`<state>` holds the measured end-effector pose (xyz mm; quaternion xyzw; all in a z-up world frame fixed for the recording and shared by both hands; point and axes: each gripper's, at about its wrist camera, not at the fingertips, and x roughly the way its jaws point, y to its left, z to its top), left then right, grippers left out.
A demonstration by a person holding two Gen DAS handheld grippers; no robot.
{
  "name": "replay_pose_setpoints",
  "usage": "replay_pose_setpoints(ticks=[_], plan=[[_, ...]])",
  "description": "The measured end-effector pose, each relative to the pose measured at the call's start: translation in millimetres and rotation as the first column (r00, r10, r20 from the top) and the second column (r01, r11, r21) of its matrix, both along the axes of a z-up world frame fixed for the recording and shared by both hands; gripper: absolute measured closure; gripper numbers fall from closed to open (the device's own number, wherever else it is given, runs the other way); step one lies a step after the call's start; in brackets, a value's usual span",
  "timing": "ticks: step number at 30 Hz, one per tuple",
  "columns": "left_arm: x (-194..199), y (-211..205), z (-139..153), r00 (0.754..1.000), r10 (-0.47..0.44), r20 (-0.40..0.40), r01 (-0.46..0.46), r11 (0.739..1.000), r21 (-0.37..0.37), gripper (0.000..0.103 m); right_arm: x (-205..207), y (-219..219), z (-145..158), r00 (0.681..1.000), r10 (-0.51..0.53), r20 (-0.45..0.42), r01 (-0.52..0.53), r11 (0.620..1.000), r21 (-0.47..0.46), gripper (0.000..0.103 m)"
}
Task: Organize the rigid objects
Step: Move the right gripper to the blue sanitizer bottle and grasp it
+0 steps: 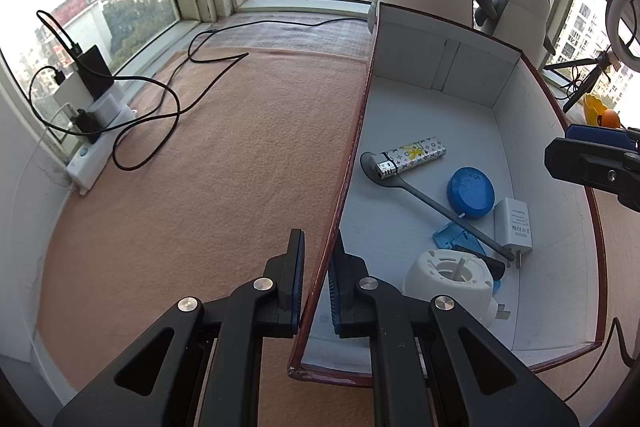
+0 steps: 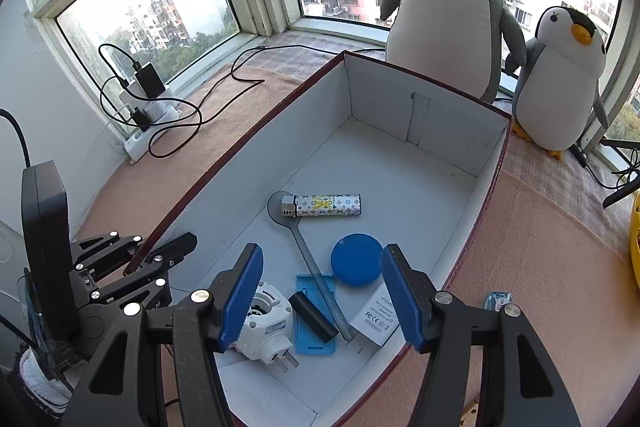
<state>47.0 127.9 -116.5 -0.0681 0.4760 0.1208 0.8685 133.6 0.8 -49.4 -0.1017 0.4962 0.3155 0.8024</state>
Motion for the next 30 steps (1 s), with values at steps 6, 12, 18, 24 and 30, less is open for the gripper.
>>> replay_pose_setpoints(ticks=[6,12,18,24,30], plan=[[0.1,-0.2,0.0,1.000,0.000,0.000,0.000,1.000,-0.001,0.093,-2.8,-20.0,9.3,0.999,-0.024,0.029,0.024,1.000,0.016,0.045],[0.1,0.3,-0.2,1.000,-0.001,-0.001,0.001,1.000,0.000,0.093,2.7,-61.0,19.1,0.995,-0.080,0.057,0.079,0.997,0.018,0.045],[-0.1,0.0,-0.4,1.000,-0.001,-0.002,0.001,1.000,0.004,0.093,17.7,-113.6,24.0,0.982,-0.169,0.078,0.168,0.986,0.022,0.045],[-0.1,0.0,-0.5,1.000,-0.001,-0.003,0.001,1.000,0.004,0.093,27.4,-146.8,11.5,0.976,-0.201,0.080,0.204,0.978,-0.035,0.045],[-0.2,0.2,-0.6,1.000,-0.001,-0.004,0.001,1.000,0.005,0.093,35.1,-156.6,-18.7,0.977,-0.211,0.026,0.213,0.971,-0.106,0.045]])
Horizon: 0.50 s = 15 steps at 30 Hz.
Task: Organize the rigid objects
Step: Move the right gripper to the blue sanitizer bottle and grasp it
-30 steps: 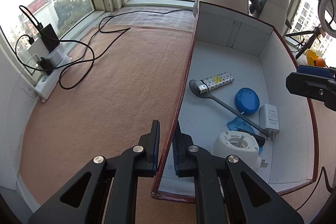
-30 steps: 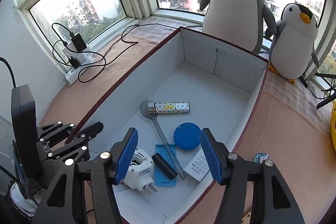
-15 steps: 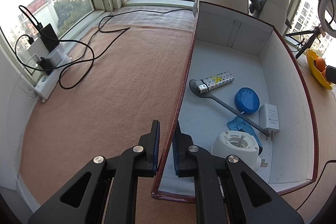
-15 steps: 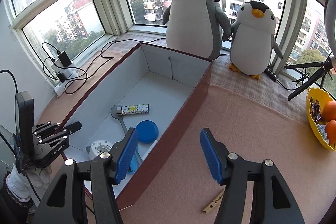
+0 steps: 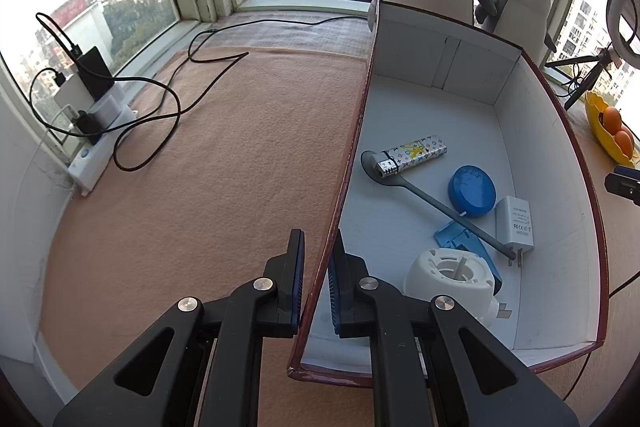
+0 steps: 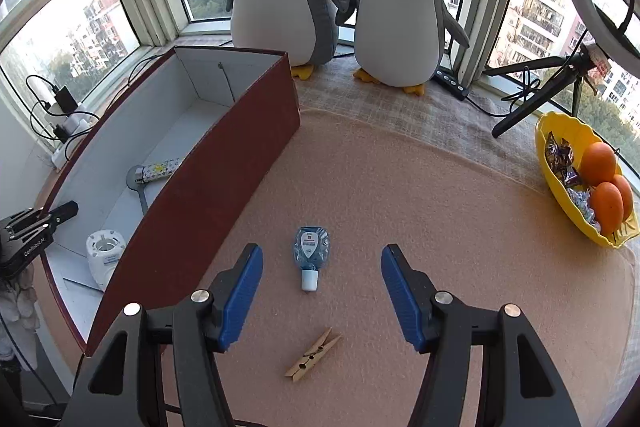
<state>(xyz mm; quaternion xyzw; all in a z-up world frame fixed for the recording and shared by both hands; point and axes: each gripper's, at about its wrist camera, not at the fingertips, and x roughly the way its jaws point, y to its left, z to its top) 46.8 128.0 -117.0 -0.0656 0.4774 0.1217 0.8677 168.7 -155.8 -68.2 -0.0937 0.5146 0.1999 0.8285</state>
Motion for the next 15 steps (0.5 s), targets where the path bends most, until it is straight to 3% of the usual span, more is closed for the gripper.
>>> replay_pose_setpoints(ticks=[5,15], plan=[[0.1,-0.1,0.0,1.000,-0.001,0.000,0.001,1.000,0.001,0.093,8.4,3.3,-23.9,0.997,-0.020,-0.074,0.020,1.000,0.000,0.045],[0.4,-0.3,0.1,1.000,-0.001,-0.001,0.001,1.000,0.000,0.093,21.8,22.8,-60.2,0.989,-0.051,-0.142,0.045,0.998,-0.044,0.046]])
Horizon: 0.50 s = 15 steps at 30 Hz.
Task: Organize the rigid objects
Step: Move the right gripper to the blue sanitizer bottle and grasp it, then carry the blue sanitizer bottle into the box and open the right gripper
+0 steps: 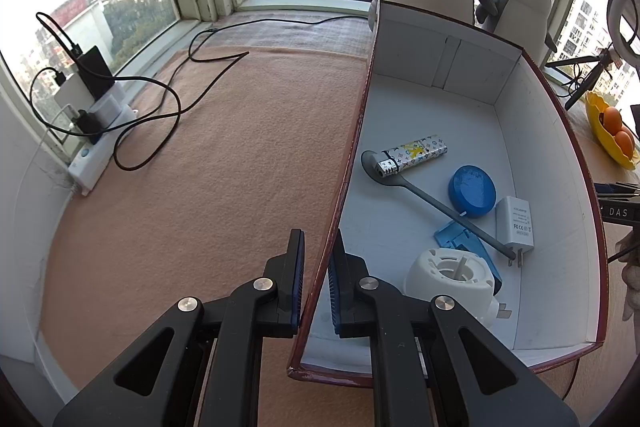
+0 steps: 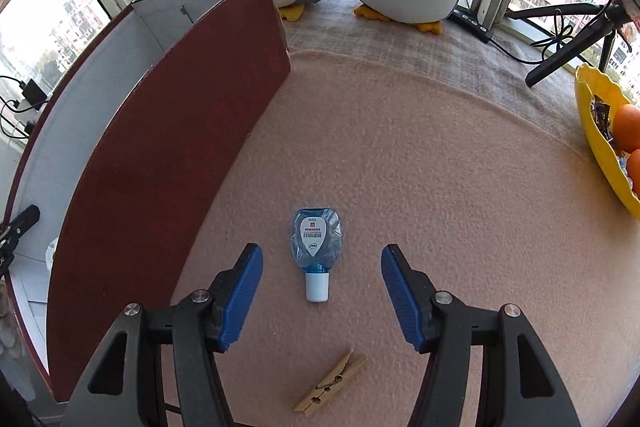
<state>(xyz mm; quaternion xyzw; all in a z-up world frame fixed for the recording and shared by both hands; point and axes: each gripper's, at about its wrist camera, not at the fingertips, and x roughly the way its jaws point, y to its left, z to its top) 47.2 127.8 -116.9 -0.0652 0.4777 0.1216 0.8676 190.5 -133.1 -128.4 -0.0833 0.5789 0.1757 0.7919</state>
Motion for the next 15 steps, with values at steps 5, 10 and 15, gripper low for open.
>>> replay_pose_setpoints(ticks=[5,10,15], plan=[[0.1,-0.1,0.0,1.000,0.001,0.000,-0.001,1.000,-0.001,0.093,6.7,14.0,-13.3,1.000,0.001,-0.016,-0.002,0.999,-0.040,0.053],[-1.3,1.5,-1.1,1.000,0.002,-0.003,-0.002,1.000,-0.007,0.093,8.1,19.1,-22.5,1.000,0.001,-0.026,-0.003,0.998,-0.069,0.069],[-1.2,2.8,-2.1,1.000,0.004,-0.008,-0.004,1.000,-0.011,0.093,4.0,13.3,-21.1,1.000,0.006,-0.021,-0.008,0.997,-0.071,0.075]])
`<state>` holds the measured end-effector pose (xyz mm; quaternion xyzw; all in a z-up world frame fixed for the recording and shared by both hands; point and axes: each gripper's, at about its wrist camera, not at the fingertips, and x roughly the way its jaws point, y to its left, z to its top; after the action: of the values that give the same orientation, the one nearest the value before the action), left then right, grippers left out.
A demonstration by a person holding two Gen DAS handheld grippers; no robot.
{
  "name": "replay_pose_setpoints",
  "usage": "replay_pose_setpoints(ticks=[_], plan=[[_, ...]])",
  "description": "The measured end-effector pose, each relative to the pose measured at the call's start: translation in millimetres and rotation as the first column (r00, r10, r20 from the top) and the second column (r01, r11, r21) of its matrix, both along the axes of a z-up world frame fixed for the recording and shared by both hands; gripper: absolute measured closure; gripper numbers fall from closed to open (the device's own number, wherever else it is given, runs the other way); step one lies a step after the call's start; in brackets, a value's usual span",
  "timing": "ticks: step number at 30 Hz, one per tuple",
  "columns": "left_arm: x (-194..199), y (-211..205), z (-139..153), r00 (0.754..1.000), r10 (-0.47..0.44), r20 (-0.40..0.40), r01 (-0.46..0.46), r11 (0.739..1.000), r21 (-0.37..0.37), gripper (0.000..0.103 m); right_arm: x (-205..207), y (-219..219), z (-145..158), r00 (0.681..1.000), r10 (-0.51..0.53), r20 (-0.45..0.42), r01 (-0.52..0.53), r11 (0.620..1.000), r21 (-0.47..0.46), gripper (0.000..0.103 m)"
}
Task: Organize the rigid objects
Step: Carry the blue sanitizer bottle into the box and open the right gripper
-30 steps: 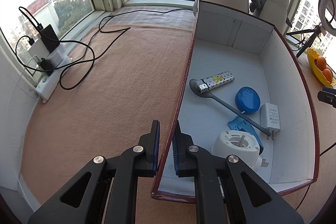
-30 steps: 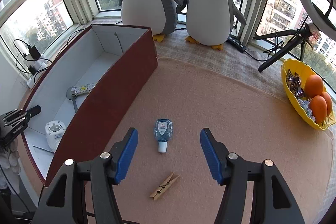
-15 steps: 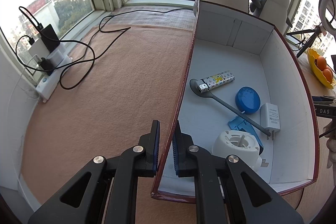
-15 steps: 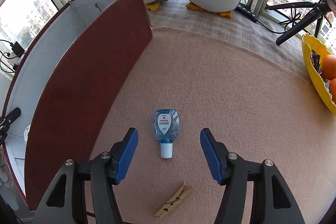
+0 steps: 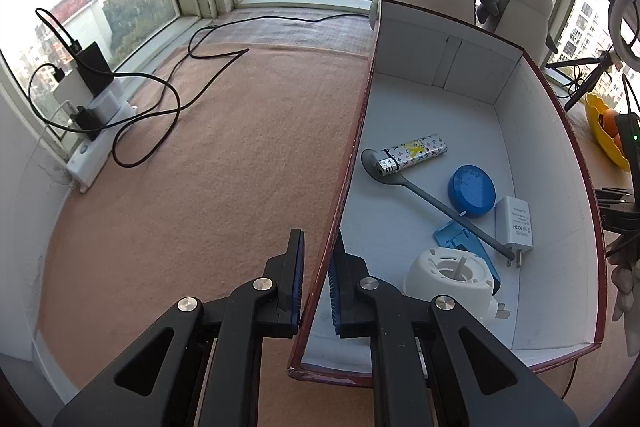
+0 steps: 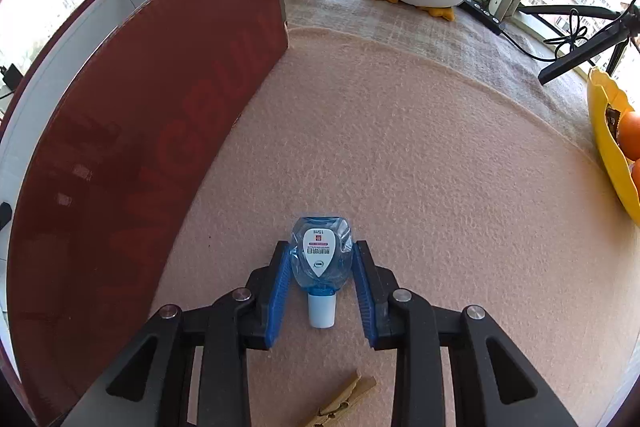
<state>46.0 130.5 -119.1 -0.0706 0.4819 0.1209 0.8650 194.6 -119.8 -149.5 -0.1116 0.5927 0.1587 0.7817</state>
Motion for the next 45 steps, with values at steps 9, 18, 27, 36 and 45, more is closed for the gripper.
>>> replay_pose_setpoints(ticks=[9,18,27,36,45], plan=[[1.4,-2.2,0.0,1.000,-0.008,-0.008,0.007,1.000,-0.011,0.088,-25.5,-28.4,21.8,0.998,-0.037,0.057,0.035,0.999,0.037,0.075],[1.6,-4.3,2.3,1.000,-0.008,-0.002,0.008,1.000,-0.004,0.087,-56.9,-55.7,66.2,0.987,-0.085,0.135,0.069,0.991,0.118,0.075],[3.6,-5.5,6.8,1.000,-0.011,0.011,0.011,1.000,0.004,0.087,-70.8,-50.5,98.4,0.980,-0.079,0.183,0.046,0.983,0.177,0.075],[4.7,-5.7,10.2,1.000,-0.013,0.024,0.012,1.000,0.007,0.087,-82.4,-8.8,131.5,0.967,0.017,0.256,-0.067,0.979,0.191,0.075],[5.4,-6.0,9.7,1.000,-0.015,0.027,0.015,1.000,0.009,0.088,-86.0,34.1,140.5,0.956,0.106,0.275,-0.159,0.971,0.180,0.075]])
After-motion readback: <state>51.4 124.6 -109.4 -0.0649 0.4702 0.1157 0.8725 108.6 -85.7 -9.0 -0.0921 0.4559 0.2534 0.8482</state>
